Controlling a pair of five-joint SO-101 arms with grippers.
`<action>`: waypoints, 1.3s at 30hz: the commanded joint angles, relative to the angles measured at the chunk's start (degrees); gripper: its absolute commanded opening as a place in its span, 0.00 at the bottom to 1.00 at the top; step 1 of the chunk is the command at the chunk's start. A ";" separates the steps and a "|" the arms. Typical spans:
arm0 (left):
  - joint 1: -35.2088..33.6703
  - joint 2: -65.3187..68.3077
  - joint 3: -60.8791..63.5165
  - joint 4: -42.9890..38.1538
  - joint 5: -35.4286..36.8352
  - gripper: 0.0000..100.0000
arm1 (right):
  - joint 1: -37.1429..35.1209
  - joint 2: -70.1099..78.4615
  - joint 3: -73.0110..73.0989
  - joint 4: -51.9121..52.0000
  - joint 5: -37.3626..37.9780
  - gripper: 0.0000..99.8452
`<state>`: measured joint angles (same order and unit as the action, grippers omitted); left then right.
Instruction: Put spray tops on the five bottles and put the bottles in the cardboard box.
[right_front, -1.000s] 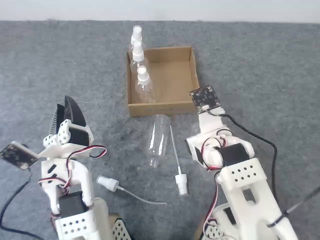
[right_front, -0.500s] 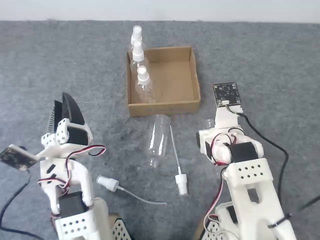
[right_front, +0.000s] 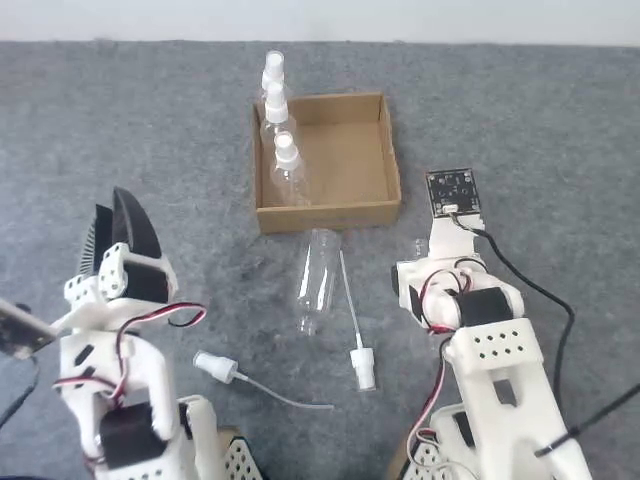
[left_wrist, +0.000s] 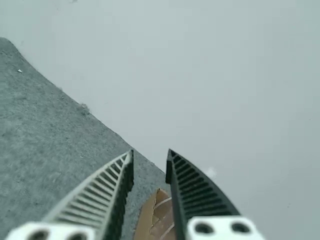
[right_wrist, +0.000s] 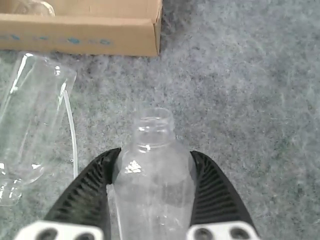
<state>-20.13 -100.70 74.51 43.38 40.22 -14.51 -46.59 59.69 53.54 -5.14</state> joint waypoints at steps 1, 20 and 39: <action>0.26 0.35 -6.81 6.24 -0.62 0.10 | 0.75 -2.51 -0.79 -1.10 -0.35 0.01; 7.12 0.53 -19.30 22.95 -3.25 0.10 | 2.51 -1.98 -0.70 -1.89 -0.35 0.01; 8.62 21.10 -36.09 39.30 -3.87 0.02 | 2.51 -1.98 -0.35 -1.89 -0.26 0.01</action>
<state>-11.69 -84.97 45.41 76.62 37.58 -12.57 -46.59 59.69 53.01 -5.14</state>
